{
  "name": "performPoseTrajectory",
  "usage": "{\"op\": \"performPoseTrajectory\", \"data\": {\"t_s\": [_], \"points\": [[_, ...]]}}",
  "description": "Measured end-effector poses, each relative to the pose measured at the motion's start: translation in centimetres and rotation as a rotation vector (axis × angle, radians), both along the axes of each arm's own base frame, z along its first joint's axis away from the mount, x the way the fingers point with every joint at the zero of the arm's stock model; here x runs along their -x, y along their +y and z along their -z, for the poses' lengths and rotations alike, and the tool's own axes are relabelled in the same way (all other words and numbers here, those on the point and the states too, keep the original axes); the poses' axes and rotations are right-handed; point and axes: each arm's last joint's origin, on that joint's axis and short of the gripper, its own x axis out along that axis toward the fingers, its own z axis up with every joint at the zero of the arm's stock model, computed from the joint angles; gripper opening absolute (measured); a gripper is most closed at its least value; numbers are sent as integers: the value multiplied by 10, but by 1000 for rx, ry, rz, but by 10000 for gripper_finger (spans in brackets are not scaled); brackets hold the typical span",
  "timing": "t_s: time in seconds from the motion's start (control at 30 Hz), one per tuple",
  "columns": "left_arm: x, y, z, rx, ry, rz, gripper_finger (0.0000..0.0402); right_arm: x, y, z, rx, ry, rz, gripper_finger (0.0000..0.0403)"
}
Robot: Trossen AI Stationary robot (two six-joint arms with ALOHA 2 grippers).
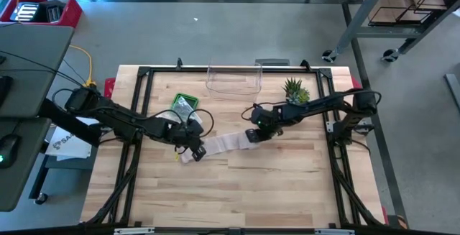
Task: Roll bandage
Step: Roll the bandage
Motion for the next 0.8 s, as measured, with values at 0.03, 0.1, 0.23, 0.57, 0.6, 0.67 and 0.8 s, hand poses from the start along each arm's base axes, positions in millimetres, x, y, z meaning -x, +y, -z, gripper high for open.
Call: {"op": "performPoseTrajectory", "data": {"t_s": [0.03,0.1,0.23,0.57,0.6,0.67,0.8], "points": [[-1,0,2,-6,6,8,0,1,2,-1,0,11,-1,3],[-4,-1,4,-2,3,20,0,3,5,-4,-5,15,2,3],[-14,-6,12,57,-24,74,0,7,14,-9,-12,30,-1,2],[-40,-16,25,110,-74,136,0,26,32,-45,5,7,45,1],[-40,-15,25,104,-70,135,0,27,33,-47,4,2,49,1],[-40,-15,24,83,-73,137,0,28,33,-50,3,-3,51,1],[-41,-14,22,75,-84,140,0,29,34,-48,-4,19,59,0]]}}
